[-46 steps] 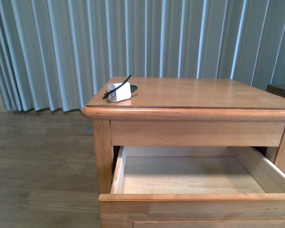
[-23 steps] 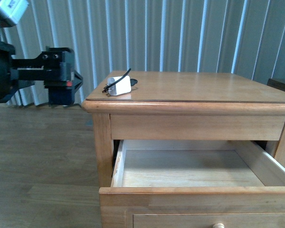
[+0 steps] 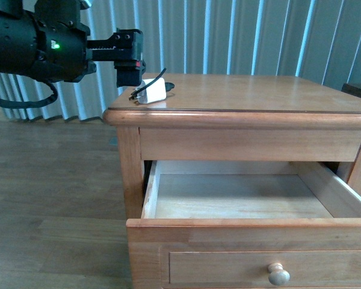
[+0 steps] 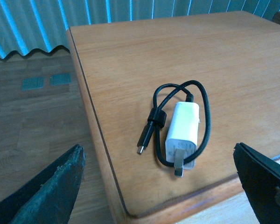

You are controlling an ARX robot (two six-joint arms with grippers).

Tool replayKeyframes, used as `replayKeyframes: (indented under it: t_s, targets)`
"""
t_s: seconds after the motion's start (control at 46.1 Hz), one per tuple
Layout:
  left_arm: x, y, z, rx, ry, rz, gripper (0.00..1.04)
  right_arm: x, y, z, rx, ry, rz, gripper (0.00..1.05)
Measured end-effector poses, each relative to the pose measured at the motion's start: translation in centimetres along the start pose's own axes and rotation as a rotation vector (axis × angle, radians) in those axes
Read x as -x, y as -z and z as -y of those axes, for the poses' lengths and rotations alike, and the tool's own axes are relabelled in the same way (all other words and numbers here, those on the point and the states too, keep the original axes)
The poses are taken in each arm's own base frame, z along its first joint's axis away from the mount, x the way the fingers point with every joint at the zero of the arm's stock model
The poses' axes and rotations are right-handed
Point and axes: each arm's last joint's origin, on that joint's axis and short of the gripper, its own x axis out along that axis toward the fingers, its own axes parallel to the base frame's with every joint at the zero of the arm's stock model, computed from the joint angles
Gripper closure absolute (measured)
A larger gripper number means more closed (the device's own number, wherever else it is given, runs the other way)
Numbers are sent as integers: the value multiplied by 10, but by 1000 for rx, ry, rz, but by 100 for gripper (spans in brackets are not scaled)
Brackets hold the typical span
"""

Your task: Put charger into drawer

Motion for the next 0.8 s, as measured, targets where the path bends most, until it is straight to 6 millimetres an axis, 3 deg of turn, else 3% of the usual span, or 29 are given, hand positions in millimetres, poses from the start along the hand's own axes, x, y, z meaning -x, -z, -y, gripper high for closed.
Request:
replayKeyframes:
  t_s: [0.412, 0.737, 0.802]
  targets:
    - [-57, 13, 6, 5, 67, -16, 6, 0, 0, 0, 0, 0, 0, 8]
    - [-82, 23, 9, 26, 75, -21, 6, 0, 0, 0, 0, 0, 0, 8]
    - [-84, 23, 9, 27, 59, -21, 16, 0, 0, 0, 0, 0, 0, 8]
